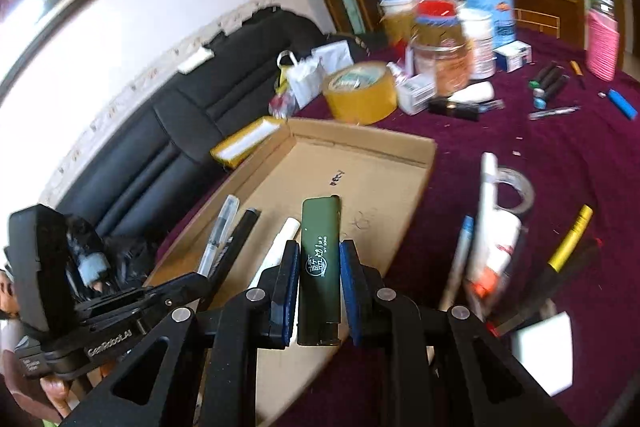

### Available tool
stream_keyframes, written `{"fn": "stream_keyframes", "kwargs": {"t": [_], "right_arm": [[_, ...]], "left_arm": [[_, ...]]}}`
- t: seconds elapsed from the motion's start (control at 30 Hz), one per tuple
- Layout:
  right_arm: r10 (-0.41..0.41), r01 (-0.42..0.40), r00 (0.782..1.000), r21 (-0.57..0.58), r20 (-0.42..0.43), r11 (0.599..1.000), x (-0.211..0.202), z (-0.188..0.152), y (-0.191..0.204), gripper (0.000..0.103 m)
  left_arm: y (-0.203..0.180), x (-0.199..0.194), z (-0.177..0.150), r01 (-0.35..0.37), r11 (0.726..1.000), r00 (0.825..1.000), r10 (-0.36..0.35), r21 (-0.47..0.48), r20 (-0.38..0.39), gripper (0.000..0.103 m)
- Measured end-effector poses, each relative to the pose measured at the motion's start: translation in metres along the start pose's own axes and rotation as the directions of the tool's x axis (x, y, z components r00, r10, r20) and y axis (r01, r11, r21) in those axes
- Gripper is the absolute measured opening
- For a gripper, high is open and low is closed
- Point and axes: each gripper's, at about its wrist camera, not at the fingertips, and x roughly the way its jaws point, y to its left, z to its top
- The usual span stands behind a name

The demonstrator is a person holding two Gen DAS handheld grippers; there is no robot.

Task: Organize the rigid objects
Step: 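Carry the green lighter and clear pen over the tray and lower them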

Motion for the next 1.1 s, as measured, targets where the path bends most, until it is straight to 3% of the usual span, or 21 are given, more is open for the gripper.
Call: {"fn": "stream_keyframes", "kwargs": {"t": [0.2,0.37,0.47,0.83,1.0,1.03,1.1], "right_arm": [[-0.061,0.061,0.995,0.004,-0.074,0.998,0.05,0.022,-0.004,0.022],[-0.119,0.122,0.984,0.012,-0.134,0.992,0.08,0.031,-0.013,0.022],[-0.15,0.151,0.974,-0.005,-0.171,0.988,0.093,0.031,-0.014,0.022],[-0.269,0.253,0.948,-0.108,-0.173,0.961,0.103,0.024,-0.003,0.023],[-0.278,0.256,0.944,-0.133,-0.18,0.957,0.105,0.024,0.0,0.023],[-0.278,0.254,0.944,-0.145,-0.179,0.956,0.106,0.025,0.001,0.027],[-0.257,0.231,0.95,-0.157,-0.179,0.96,0.105,0.024,0.003,0.03]], "left_arm": [[0.009,0.028,0.005,-0.031,0.999,0.997,0.032,0.003,-0.066,0.008],[0.001,0.032,0.004,-0.104,0.992,0.991,0.11,0.076,-0.076,0.008],[-0.004,0.038,0.003,-0.093,0.99,0.989,0.104,0.103,-0.104,0.008],[-0.011,0.044,0.006,-0.141,0.981,0.981,0.157,0.135,-0.116,0.009],[-0.014,0.044,0.005,-0.166,0.974,0.977,0.184,0.155,-0.107,0.009],[-0.015,0.044,0.004,-0.17,0.972,0.977,0.187,0.163,-0.102,0.01],[-0.015,0.043,0.003,-0.145,0.976,0.983,0.161,0.161,-0.091,0.028]]}}
